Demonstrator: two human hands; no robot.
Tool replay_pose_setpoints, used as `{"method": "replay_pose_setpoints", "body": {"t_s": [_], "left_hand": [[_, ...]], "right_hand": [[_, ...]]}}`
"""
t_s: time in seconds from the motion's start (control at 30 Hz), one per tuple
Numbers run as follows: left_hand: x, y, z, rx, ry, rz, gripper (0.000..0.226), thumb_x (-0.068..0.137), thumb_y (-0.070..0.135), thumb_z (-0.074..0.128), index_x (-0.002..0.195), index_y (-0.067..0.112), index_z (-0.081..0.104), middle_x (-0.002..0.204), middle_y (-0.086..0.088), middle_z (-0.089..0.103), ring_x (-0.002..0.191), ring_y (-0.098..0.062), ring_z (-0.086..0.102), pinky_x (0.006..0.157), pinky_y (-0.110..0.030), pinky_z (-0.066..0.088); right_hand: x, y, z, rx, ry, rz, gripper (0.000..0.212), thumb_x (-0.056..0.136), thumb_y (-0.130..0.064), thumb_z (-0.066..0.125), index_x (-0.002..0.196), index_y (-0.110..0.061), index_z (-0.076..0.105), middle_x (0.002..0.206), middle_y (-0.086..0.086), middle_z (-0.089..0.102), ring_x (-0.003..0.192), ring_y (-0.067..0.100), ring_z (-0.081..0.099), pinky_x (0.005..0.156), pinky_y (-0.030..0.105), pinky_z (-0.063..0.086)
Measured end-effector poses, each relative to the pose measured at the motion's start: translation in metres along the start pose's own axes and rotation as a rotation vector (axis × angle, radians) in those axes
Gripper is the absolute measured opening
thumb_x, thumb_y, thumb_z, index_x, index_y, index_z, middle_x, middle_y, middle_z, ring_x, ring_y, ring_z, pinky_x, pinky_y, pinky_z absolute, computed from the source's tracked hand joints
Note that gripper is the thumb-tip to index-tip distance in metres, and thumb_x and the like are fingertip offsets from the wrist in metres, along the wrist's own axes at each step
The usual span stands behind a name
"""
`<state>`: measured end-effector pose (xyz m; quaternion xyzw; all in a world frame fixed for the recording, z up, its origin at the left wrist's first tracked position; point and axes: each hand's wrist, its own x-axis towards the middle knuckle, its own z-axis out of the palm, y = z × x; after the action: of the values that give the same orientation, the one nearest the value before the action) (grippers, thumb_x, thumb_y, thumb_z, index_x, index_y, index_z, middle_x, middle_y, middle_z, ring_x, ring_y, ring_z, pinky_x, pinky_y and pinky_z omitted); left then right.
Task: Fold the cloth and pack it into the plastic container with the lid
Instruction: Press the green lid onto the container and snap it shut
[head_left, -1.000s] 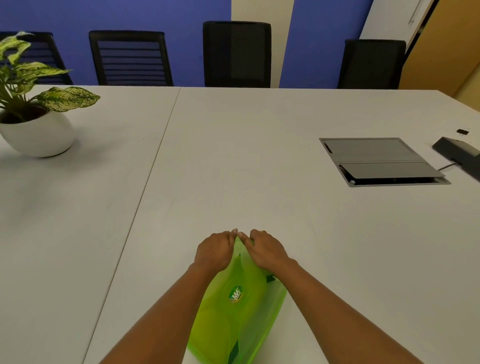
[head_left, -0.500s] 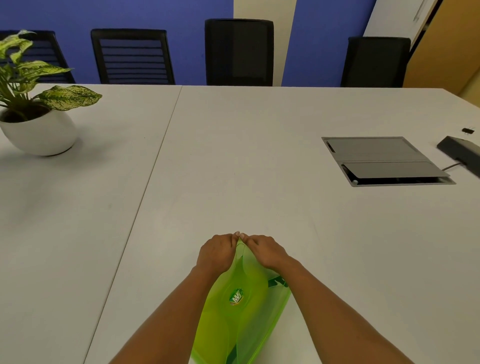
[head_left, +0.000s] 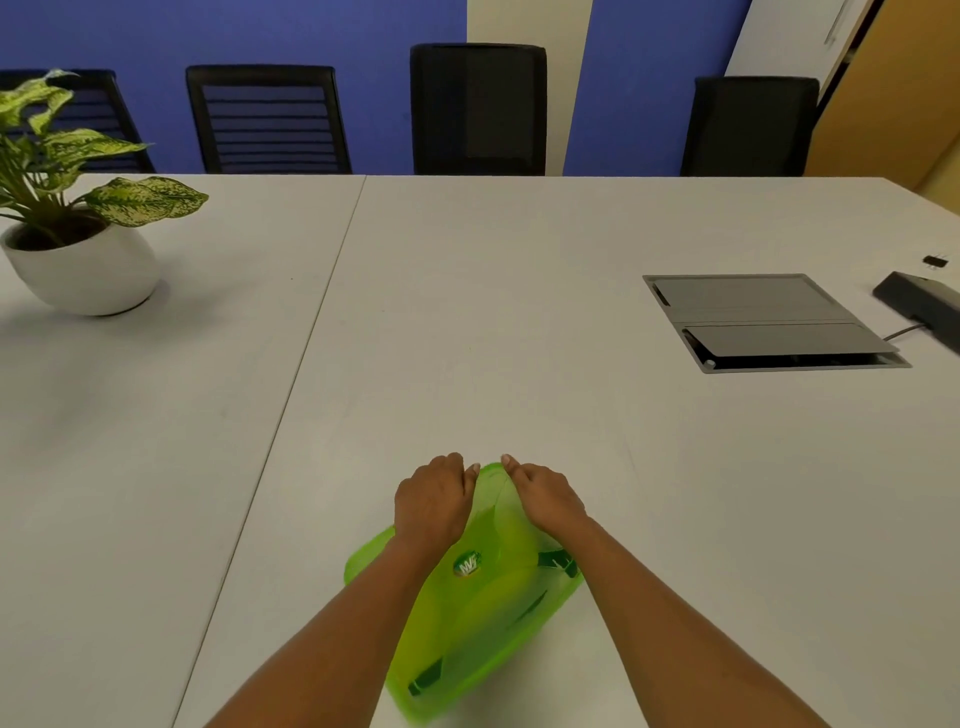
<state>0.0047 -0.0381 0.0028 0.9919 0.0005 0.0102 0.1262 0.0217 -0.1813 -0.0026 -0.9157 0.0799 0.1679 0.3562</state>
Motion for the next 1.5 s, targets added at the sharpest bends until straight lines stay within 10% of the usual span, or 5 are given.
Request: {"method": "replay_pose_setpoints", "body": {"t_s": [0.43,0.8,0.97,1.13,1.5], "left_hand": [[-0.021,-0.028,-0.008,-0.239,0.032,0.069,0.054,0.092,0.051,0.040,0.138,0.022,0.038,0.154,-0.001,0.023,0.144,-0.015,0.015,0.118,-0.038,0.017],[-0.033,-0.020,0.004,0.031,-0.022,0.036,0.069,0.090,0.064,0.019,0.149,0.029,0.006,0.160,0.005,0.000,0.147,-0.015,-0.003,0.118,-0.043,-0.001],[-0.030,-0.015,0.003,0.062,-0.020,-0.006,0.068,0.092,0.061,0.018,0.149,0.027,0.004,0.160,0.002,0.001,0.147,-0.017,-0.003,0.118,-0.044,-0.002],[-0.020,-0.008,0.000,0.044,-0.024,-0.019,0.067,0.094,0.057,0.018,0.149,0.022,0.005,0.160,-0.002,0.002,0.147,-0.017,-0.004,0.118,-0.043,-0.005],[-0.002,-0.015,0.003,0.044,-0.032,0.065,0.063,0.098,0.047,0.018,0.149,0.014,0.003,0.160,-0.005,0.000,0.147,-0.018,-0.003,0.119,-0.036,-0.001]], "right_hand": [[0.001,0.019,-0.025,0.308,0.337,0.325,0.058,0.097,-0.048,0.028,0.111,0.004,0.051,0.116,0.022,0.058,0.102,0.033,0.053,0.083,0.037,0.041],[-0.056,-0.011,0.008,-0.250,0.621,-0.258,0.023,0.082,-0.019,0.064,0.102,-0.008,0.066,0.114,0.012,0.066,0.107,0.030,0.062,0.087,0.042,0.049],[-0.064,-0.004,0.023,-0.444,0.555,-0.374,0.039,0.071,-0.025,0.076,0.107,-0.013,0.069,0.120,0.007,0.067,0.114,0.025,0.062,0.090,0.049,0.050],[-0.039,0.003,0.015,-0.460,0.309,-0.376,0.050,0.099,-0.035,0.026,0.146,-0.021,0.020,0.158,-0.001,0.015,0.146,0.015,0.008,0.119,0.041,0.005],[-0.016,-0.005,0.004,-0.539,0.192,-0.330,0.057,0.099,-0.044,0.019,0.148,-0.022,0.002,0.159,-0.002,-0.001,0.147,0.015,-0.004,0.119,0.042,-0.002]]}}
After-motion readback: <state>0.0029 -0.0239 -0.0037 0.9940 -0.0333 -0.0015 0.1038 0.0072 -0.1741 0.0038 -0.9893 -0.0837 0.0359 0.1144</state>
